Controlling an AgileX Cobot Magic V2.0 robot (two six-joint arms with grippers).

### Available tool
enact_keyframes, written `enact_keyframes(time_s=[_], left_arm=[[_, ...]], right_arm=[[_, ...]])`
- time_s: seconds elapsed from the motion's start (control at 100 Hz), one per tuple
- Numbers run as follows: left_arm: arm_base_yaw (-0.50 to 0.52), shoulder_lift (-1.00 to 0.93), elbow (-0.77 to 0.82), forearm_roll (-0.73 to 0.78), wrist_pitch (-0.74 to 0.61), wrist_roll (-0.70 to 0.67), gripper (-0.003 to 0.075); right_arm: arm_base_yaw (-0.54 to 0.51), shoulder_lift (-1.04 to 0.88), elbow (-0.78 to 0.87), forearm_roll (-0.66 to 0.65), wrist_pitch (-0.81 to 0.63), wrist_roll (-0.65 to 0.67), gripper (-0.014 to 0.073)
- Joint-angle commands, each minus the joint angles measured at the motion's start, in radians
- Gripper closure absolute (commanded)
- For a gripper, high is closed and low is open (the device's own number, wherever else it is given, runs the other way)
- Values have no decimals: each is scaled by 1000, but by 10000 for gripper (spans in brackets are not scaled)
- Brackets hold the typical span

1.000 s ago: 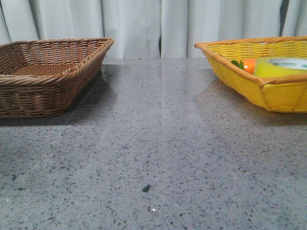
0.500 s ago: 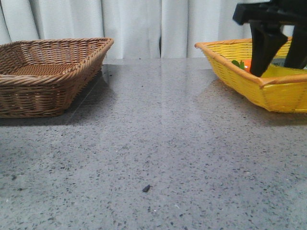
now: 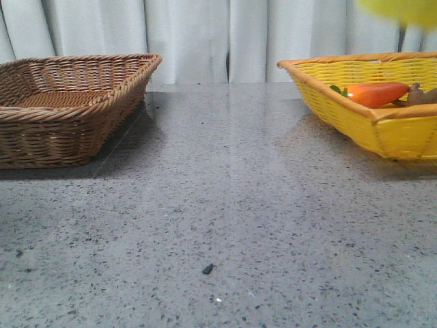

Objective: Transfer tape with both arms
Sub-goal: 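Grasp the yellow tape roll in the yellow basket with the right gripper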

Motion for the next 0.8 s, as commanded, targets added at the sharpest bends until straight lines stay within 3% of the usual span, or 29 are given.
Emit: enact_keyframes(time_s=[0.0, 0.17, 0.37, 0.45, 0.61, 0.72, 0.79], left_arm=[[-8, 8, -33, -21, -67, -2, 336], [-8, 8, -33, -32, -96, -2, 336], [-8, 8, -33, -37, -98, -2, 336], [-8, 8, -33, -40, -96, -2, 336], [-8, 8, -33, -40, -57, -2, 336], [-8, 8, -33, -40, -16, -2, 336], [-8, 8, -33, -40, -1, -2, 336]], right_arm=[[30, -60, -162, 25, -70, -7, 659], [172, -37, -254, 136, -90, -40, 659], [380, 114, -254, 76, -63, -64, 659], [404, 200, -254, -8, -43, -50, 659], [407, 345, -254, -16, -20, -29, 652], [407, 380, -254, -16, -9, -29, 498], [407, 382, -256, -16, 7, -25, 300]])
